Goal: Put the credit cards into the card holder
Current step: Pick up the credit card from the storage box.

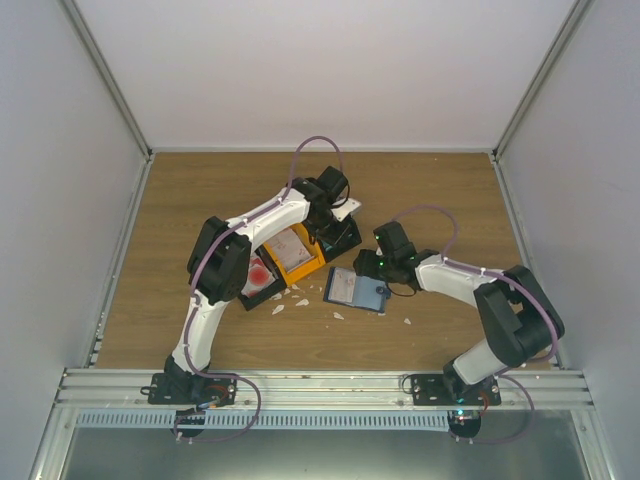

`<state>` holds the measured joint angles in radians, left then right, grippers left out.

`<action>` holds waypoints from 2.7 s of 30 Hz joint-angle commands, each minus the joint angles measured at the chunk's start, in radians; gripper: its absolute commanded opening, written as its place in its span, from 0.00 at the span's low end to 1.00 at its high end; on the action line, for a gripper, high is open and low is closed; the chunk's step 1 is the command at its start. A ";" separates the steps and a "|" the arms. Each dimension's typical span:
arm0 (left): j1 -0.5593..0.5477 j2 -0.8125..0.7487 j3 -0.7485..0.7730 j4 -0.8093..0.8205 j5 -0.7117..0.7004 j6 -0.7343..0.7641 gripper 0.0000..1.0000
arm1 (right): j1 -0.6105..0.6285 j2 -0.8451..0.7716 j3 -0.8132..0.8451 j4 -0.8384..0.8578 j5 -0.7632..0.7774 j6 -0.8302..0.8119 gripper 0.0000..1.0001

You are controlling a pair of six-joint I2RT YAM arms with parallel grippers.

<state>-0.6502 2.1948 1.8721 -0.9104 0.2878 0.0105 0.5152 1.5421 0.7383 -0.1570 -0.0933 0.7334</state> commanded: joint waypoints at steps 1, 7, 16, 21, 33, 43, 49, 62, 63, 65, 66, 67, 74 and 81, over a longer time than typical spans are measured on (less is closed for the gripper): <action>-0.006 -0.040 -0.014 0.033 0.049 -0.007 0.29 | -0.009 -0.028 -0.015 0.000 0.022 0.001 0.61; -0.006 -0.027 -0.015 0.038 0.026 -0.008 0.36 | -0.010 -0.031 -0.018 -0.002 0.023 0.001 0.61; -0.028 0.055 0.032 0.001 -0.084 0.009 0.47 | -0.012 -0.029 -0.021 -0.001 0.023 0.000 0.61; -0.035 0.039 0.026 0.004 -0.062 0.018 0.45 | -0.013 -0.036 -0.027 -0.005 0.027 0.002 0.61; -0.035 -0.022 0.000 0.004 -0.021 0.023 0.38 | -0.016 -0.036 -0.026 -0.004 0.025 0.001 0.61; -0.035 -0.041 -0.003 -0.001 -0.023 0.017 0.37 | -0.015 -0.035 -0.025 -0.002 0.024 0.000 0.61; -0.035 -0.031 -0.010 0.002 -0.055 0.011 0.34 | -0.017 -0.036 -0.025 -0.002 0.024 -0.001 0.61; -0.044 0.042 0.010 -0.007 -0.103 0.019 0.51 | -0.018 -0.037 -0.028 -0.004 0.024 0.001 0.61; -0.046 0.040 0.008 -0.007 -0.100 0.020 0.51 | -0.017 -0.037 -0.030 -0.004 0.025 0.001 0.61; -0.048 0.031 0.005 -0.006 -0.094 0.023 0.50 | -0.016 -0.037 -0.030 -0.004 0.024 0.000 0.61; -0.048 0.025 0.003 -0.005 -0.091 0.024 0.49 | -0.018 -0.037 -0.030 -0.004 0.025 0.000 0.61; -0.049 0.019 0.001 -0.005 -0.089 0.024 0.47 | -0.017 -0.037 -0.029 -0.004 0.024 0.000 0.61; -0.049 -0.013 -0.001 -0.007 -0.057 0.028 0.38 | -0.017 -0.037 -0.030 -0.003 0.024 0.001 0.61; -0.049 -0.021 -0.001 -0.008 -0.054 0.026 0.35 | -0.017 -0.037 -0.030 -0.003 0.025 0.001 0.61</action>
<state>-0.6910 2.2150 1.8709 -0.9092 0.2039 0.0288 0.5045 1.5238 0.7177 -0.1581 -0.0841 0.7334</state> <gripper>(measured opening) 0.359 0.608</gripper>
